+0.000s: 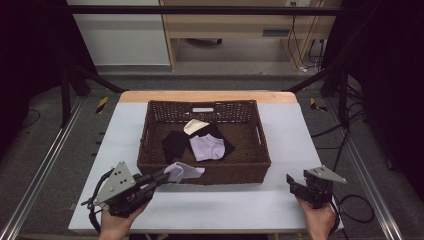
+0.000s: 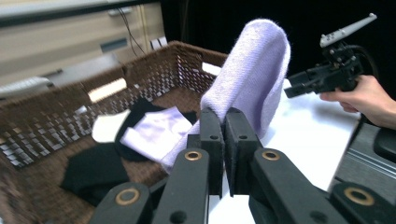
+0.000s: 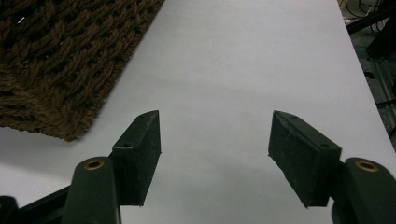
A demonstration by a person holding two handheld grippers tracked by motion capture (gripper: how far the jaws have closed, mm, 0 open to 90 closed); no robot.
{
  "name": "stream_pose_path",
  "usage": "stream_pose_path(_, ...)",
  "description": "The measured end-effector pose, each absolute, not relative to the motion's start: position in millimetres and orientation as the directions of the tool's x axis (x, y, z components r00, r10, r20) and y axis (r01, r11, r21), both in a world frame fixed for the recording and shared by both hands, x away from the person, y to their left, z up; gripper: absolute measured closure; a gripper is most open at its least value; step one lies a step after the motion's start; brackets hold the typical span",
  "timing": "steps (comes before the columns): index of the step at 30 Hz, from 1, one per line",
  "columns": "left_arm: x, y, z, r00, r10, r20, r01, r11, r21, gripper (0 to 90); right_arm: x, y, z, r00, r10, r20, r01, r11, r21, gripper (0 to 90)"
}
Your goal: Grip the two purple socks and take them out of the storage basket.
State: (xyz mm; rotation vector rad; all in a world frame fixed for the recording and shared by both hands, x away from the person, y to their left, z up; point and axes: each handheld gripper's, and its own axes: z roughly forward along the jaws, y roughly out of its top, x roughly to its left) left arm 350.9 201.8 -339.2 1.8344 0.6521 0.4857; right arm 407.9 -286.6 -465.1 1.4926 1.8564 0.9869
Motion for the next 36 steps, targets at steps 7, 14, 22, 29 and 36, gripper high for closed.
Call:
stream_pose_path(7,353,191,-362,0.783,0.622,0.004,0.257,-0.329,0.909,86.0,408,-286,-465,-0.235,0.972,0.021,0.564,0.119,0.817,34.8)
stream_pose_path(14,365,172,-403,0.793,0.609,-0.012,0.341,-0.427,0.837,86.0,407,-288,-466,-0.232,0.973,0.020,0.566,0.118,0.816,34.8)
stream_pose_path(22,374,160,-432,0.798,0.601,-0.041,0.405,-0.485,0.775,85.9,407,-287,-466,-0.231,0.973,0.021,0.570,0.118,0.813,34.8)
stream_pose_path(29,379,149,-452,0.805,0.591,-0.045,0.439,-0.544,0.715,84.4,408,-287,-467,-0.232,0.972,0.023,0.573,0.118,0.811,34.7)
stream_pose_path(36,378,144,-450,0.792,0.609,-0.044,0.460,-0.547,0.699,49.6,407,-287,-467,-0.231,0.973,0.026,0.575,0.115,0.810,34.7)
